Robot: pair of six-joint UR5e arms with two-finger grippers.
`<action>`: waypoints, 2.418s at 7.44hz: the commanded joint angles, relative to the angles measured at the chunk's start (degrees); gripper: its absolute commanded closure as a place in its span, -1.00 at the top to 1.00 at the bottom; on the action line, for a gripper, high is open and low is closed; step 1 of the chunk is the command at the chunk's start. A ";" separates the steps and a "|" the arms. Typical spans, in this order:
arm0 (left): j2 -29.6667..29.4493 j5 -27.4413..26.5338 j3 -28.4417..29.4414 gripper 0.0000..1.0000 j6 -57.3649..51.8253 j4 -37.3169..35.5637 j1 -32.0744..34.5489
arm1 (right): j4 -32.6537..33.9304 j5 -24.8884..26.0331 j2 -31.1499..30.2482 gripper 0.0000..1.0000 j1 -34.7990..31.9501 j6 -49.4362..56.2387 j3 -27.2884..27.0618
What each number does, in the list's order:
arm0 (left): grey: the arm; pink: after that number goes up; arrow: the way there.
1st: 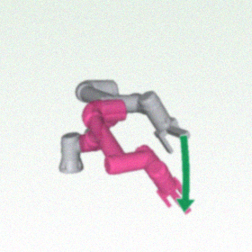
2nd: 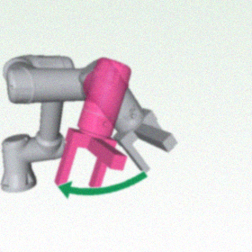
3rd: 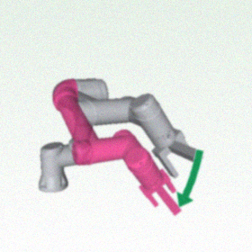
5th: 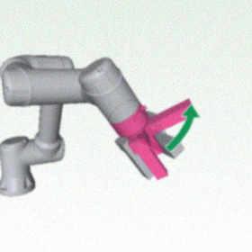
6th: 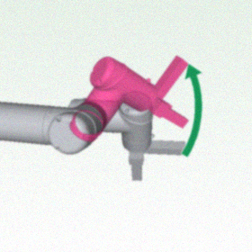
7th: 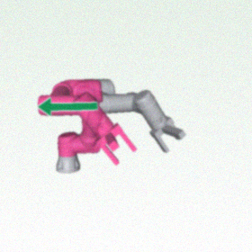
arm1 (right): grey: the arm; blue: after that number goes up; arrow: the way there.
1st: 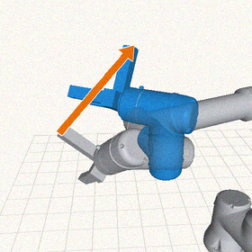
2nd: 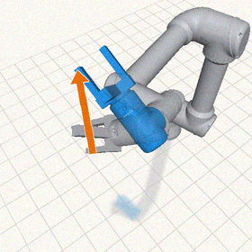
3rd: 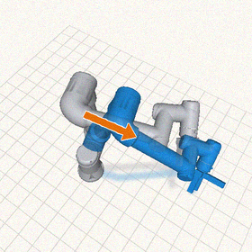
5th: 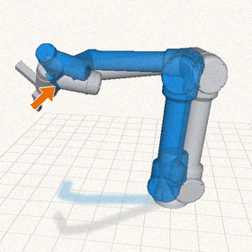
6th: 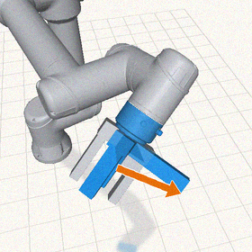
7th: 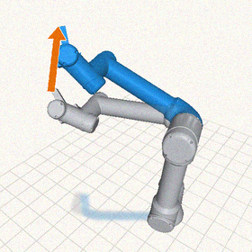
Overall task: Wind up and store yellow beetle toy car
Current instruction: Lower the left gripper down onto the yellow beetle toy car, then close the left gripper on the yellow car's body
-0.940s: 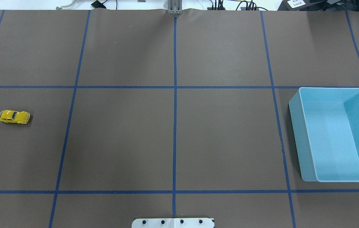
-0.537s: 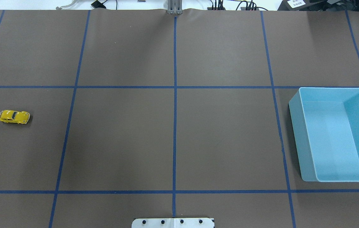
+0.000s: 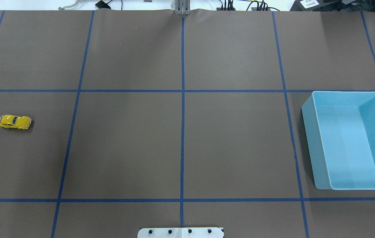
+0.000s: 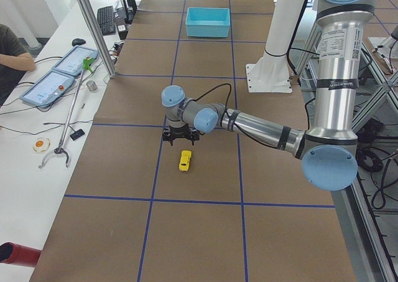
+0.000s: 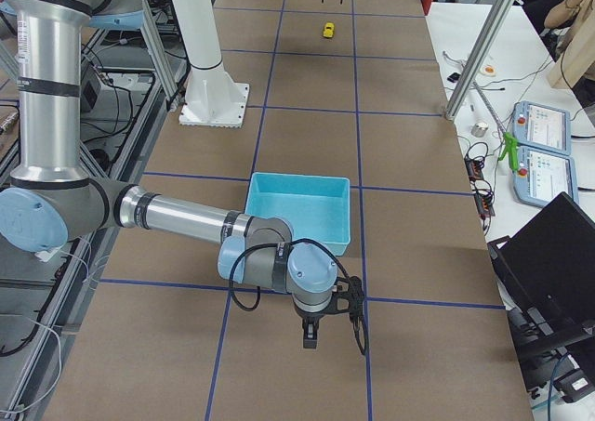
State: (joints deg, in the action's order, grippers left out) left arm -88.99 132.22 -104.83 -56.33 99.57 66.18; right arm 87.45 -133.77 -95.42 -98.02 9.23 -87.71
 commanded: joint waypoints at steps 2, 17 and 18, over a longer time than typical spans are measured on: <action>0.49 -2.74 1.19 1.00 0.25 2.91 -4.98 | 0.00 0.00 -0.03 1.00 0.03 0.00 0.00; -4.44 -3.99 16.58 1.00 4.30 16.27 -10.89 | 0.00 0.00 -0.03 1.00 -0.06 0.00 -0.09; -4.52 -4.07 16.58 1.00 4.30 16.27 -10.98 | 0.00 0.00 -0.03 1.00 -0.06 0.00 -0.09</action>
State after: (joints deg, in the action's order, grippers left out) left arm -93.42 128.19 -88.48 -52.04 115.84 55.52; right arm 87.45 -133.77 -95.45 -98.08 9.23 -87.80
